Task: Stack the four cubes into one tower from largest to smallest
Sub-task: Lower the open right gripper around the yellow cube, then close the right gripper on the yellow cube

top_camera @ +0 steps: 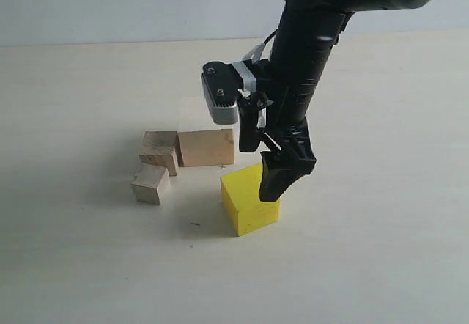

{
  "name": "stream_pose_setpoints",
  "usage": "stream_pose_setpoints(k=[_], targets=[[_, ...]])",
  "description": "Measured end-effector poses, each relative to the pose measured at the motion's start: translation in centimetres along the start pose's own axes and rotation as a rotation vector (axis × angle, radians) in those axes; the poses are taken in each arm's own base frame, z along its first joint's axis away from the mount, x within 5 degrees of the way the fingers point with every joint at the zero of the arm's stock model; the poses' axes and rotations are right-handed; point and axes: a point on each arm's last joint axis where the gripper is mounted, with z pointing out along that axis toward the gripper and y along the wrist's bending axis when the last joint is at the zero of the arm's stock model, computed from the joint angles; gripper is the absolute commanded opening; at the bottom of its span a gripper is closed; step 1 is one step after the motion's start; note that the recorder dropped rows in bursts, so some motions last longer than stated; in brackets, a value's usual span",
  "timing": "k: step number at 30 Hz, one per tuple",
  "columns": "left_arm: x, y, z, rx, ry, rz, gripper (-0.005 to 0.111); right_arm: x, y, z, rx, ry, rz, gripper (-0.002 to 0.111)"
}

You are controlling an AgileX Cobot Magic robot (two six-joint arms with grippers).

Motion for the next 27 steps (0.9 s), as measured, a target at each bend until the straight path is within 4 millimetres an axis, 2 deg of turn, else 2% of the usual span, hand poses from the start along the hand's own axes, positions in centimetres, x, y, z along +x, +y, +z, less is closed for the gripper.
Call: stream_pose_setpoints(k=[4, 15, 27], targets=[[0.0, 0.0, 0.0, 0.0, 0.0, 0.0, 0.0, -0.1, 0.0, 0.1, 0.0, -0.012, -0.002, 0.084], [0.0, 0.0, 0.0, 0.0, 0.0, 0.0, 0.0, 0.3, -0.9, 2.0, -0.023, -0.001, 0.015, 0.084], [0.0, 0.0, 0.0, 0.0, 0.0, 0.0, 0.0, 1.3, -1.9, 5.3, -0.08, 0.025, 0.042, 0.084]])
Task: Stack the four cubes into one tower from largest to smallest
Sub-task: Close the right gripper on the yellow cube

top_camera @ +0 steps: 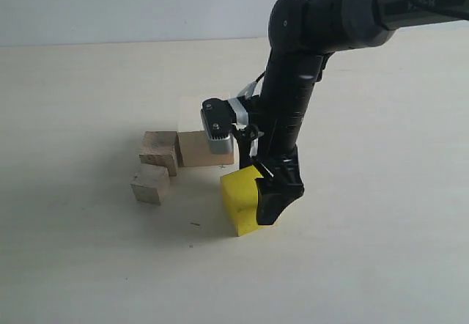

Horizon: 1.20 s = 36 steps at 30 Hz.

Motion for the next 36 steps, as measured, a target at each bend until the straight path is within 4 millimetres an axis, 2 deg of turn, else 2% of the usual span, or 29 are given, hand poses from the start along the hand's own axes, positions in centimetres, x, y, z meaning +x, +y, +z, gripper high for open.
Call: stream_pose_setpoints(k=[6, 36], targets=[[0.0, 0.0, 0.0, 0.0, 0.0, 0.0, 0.0, 0.15, -0.26, 0.91, -0.022, -0.003, 0.013, 0.084], [0.0, 0.0, 0.0, 0.0, 0.0, 0.0, 0.0, -0.53, -0.15, 0.88, -0.036, -0.077, 0.048, 0.084]])
